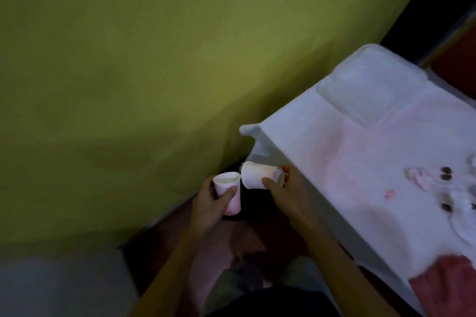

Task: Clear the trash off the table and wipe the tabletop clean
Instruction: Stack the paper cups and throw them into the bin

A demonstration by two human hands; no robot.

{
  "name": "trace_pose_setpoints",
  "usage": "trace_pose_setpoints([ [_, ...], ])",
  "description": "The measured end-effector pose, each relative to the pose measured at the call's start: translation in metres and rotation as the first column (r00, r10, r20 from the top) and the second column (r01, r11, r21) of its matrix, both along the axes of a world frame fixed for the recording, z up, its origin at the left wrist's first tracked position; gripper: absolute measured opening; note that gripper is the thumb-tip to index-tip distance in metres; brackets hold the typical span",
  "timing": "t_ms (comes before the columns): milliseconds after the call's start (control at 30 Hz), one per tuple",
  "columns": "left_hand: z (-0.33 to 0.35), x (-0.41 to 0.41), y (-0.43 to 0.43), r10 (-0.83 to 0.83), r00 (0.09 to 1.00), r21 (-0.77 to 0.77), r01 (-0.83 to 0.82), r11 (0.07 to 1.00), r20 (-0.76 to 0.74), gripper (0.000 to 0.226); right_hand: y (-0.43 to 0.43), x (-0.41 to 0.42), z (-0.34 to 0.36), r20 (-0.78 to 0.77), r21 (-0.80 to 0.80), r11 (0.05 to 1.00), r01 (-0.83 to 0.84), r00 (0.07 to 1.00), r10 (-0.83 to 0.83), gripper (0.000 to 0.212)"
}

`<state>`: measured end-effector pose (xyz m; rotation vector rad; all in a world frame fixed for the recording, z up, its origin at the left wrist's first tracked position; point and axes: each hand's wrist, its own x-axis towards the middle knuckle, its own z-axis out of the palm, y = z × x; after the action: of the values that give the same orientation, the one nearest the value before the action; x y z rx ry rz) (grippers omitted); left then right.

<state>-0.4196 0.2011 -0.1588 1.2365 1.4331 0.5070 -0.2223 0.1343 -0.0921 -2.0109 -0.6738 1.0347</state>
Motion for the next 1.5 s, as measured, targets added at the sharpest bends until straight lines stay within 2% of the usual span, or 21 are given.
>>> trace_pose_setpoints([
  [133,-0.012,-0.026,0.008,0.039,0.997,-0.067,-0.043,0.997,-0.060,0.060,0.017,-0.027,-0.017,0.014,-0.071,0.996,-0.054,0.998,0.055,0.048],
  [233,-0.027,-0.027,0.014,0.087,0.995,-0.112,-0.093,0.989,-0.056,0.065,0.032,-0.031,-0.039,0.020,-0.134,0.986,-0.103,0.994,0.107,0.050],
  [367,-0.058,-0.023,0.020,0.131,0.989,-0.226,-0.142,0.964,-0.063,0.051,0.048,-0.033,-0.075,-0.004,-0.224,0.958,-0.178,0.983,0.182,0.054],
  [500,-0.100,-0.015,0.034,0.119,0.989,-0.339,-0.143,0.930,-0.091,0.066,0.066,-0.031,-0.119,-0.012,-0.289,0.930,-0.226,0.973,0.233,0.056],
  [633,-0.151,-0.004,0.050,0.119,0.982,-0.357,-0.165,0.920,-0.148,0.048,0.082,-0.029,-0.177,-0.015,-0.330,0.917,-0.224,0.972,0.232,0.055],
  [800,-0.222,0.006,0.061,-0.035,0.978,-0.359,-0.043,0.932,-0.206,0.063,0.098,-0.028,-0.254,-0.014,-0.341,0.906,-0.250,0.965,0.262,0.056],
  [900,-0.249,0.010,0.062,-0.161,0.971,-0.364,0.088,0.927,-0.177,0.082,0.102,-0.024,-0.286,0.006,-0.340,0.896,-0.285,0.952,0.305,0.061],
  [967,-0.271,0.007,0.060,-0.209,0.962,-0.370,0.133,0.920,-0.175,0.086,0.099,-0.020,-0.295,-0.012,-0.367,0.886,-0.283,0.954,0.299,0.057],
  [1100,-0.237,0.010,0.055,-0.197,0.967,-0.370,0.127,0.921,-0.160,0.064,0.087,-0.014,-0.281,-0.012,-0.387,0.884,-0.261,0.961,0.278,0.047],
  [1267,-0.164,0.020,0.047,-0.156,0.977,-0.345,0.098,0.934,-0.144,0.053,0.073,-0.014,-0.220,0.013,-0.350,0.901,-0.257,0.960,0.279,0.038],
  [1367,-0.116,0.030,0.045,-0.202,0.966,-0.286,0.150,0.946,-0.161,0.058,0.066,-0.016,-0.172,0.064,-0.286,0.923,-0.258,0.956,0.287,0.025],
  [1500,-0.047,0.055,0.036,-0.271,0.949,-0.221,0.233,0.947,-0.161,0.058,0.050,-0.012,-0.106,0.109,-0.195,0.960,-0.203,0.968,0.227,0.027],
])
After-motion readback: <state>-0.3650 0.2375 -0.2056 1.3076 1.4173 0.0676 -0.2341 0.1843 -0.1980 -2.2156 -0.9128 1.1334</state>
